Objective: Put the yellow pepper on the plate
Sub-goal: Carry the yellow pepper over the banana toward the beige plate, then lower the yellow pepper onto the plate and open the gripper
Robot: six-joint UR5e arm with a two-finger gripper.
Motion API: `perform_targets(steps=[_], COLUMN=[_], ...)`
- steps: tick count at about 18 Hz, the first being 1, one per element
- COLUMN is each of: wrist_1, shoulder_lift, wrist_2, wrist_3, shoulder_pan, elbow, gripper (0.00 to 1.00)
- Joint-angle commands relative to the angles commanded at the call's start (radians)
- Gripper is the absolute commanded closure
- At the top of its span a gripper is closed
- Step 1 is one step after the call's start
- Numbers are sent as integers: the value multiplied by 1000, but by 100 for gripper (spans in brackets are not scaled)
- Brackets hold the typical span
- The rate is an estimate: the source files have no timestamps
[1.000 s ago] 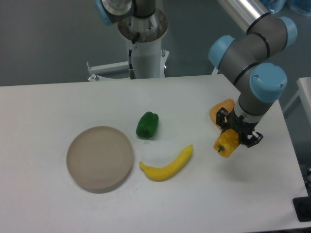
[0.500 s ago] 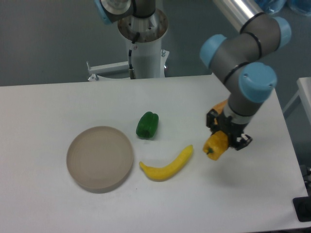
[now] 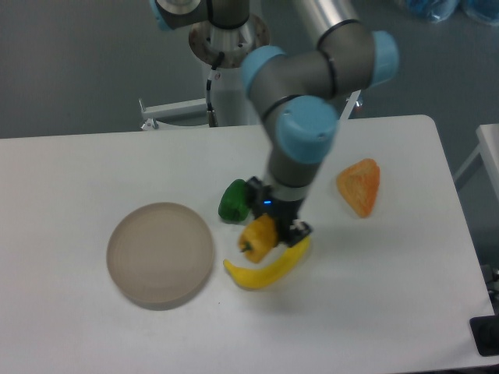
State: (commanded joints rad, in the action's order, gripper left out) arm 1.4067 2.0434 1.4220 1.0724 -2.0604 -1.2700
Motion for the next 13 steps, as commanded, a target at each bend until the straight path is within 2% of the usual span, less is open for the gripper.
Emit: perform_targets(steps=[2, 6, 9, 13], wrist_1=[-5, -37, -127, -133], shoulder_lift=[-12, -5, 24, 52], wrist_2=[0, 2, 0, 5], wrist_3=[-6, -34, -54, -61], shoulder_pan=[32, 78, 115, 137], elbow=[-52, -89, -101, -135], gripper=[99, 96, 96, 94])
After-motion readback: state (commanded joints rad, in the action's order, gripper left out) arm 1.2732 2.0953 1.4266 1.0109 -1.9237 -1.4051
